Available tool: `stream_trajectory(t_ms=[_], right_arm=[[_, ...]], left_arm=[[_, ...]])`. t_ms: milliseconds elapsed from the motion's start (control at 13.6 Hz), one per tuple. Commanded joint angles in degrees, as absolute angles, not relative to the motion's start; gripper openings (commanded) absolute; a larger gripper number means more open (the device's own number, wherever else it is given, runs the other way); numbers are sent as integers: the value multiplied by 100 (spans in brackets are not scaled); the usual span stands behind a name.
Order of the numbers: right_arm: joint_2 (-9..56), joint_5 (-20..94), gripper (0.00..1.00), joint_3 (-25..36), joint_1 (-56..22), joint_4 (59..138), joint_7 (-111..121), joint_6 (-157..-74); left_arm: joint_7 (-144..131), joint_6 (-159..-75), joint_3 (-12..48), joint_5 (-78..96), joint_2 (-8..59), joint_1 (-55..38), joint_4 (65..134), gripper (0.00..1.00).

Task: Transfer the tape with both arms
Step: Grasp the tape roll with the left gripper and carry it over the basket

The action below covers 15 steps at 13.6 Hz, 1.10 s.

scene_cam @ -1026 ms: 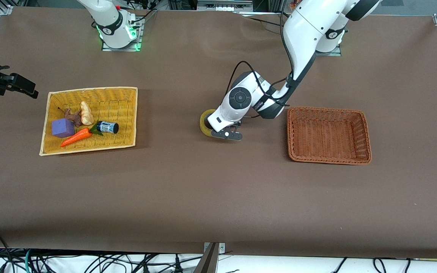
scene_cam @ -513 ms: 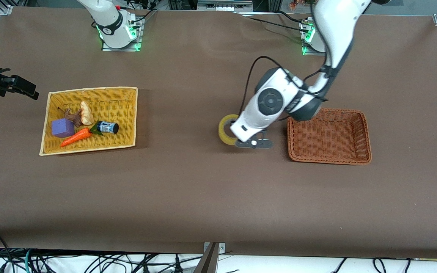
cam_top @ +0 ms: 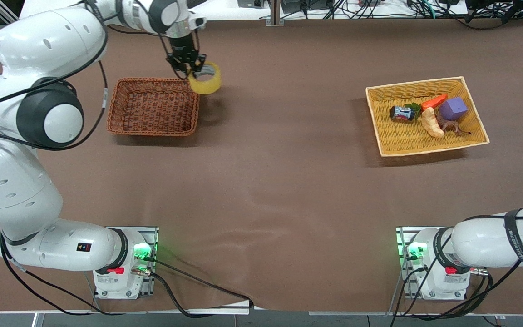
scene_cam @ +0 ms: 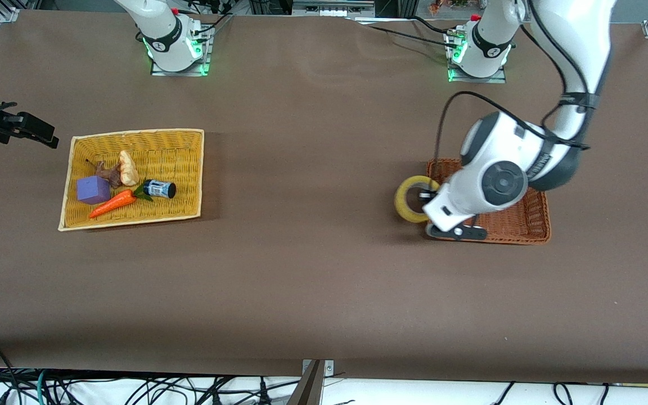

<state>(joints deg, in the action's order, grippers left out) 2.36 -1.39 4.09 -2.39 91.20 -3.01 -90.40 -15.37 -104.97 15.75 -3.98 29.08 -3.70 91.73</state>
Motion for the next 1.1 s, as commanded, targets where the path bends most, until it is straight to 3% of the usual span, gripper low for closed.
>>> stream_trajectory(t_ms=[0, 220, 586, 660, 733, 806, 1026], right_arm=[[281, -141, 100, 413, -246, 8991, -264, -8956], [281, -141, 100, 404, -246, 8983, -264, -8956], [281, -141, 100, 404, -255, 8991, -264, -8956], [281, -141, 100, 404, -255, 8983, -264, -8956], [281, -141, 100, 404, -255, 8991, -264, -8956], [281, -141, 100, 404, -255, 8991, -255, -8956], [281, -141, 100, 404, -255, 8991, -255, -8956]], left_arm=[[-1126, -10485, 1670, -930, 2760, -71, 9605, 0], [-48, -10547, 1696, -1134, 2900, 586, 9694, 0], [800, -12119, 1714, -1151, 2892, 1239, 10924, 1], [809, -12120, 1723, -1151, 2892, 1239, 10933, 11], [791, -12111, 1723, -1143, 2892, 1239, 10925, 76], [756, -12085, 1723, -1108, 2892, 1231, 10916, 100], [791, -11928, 1731, -1090, 2831, 1231, 10846, 100]])
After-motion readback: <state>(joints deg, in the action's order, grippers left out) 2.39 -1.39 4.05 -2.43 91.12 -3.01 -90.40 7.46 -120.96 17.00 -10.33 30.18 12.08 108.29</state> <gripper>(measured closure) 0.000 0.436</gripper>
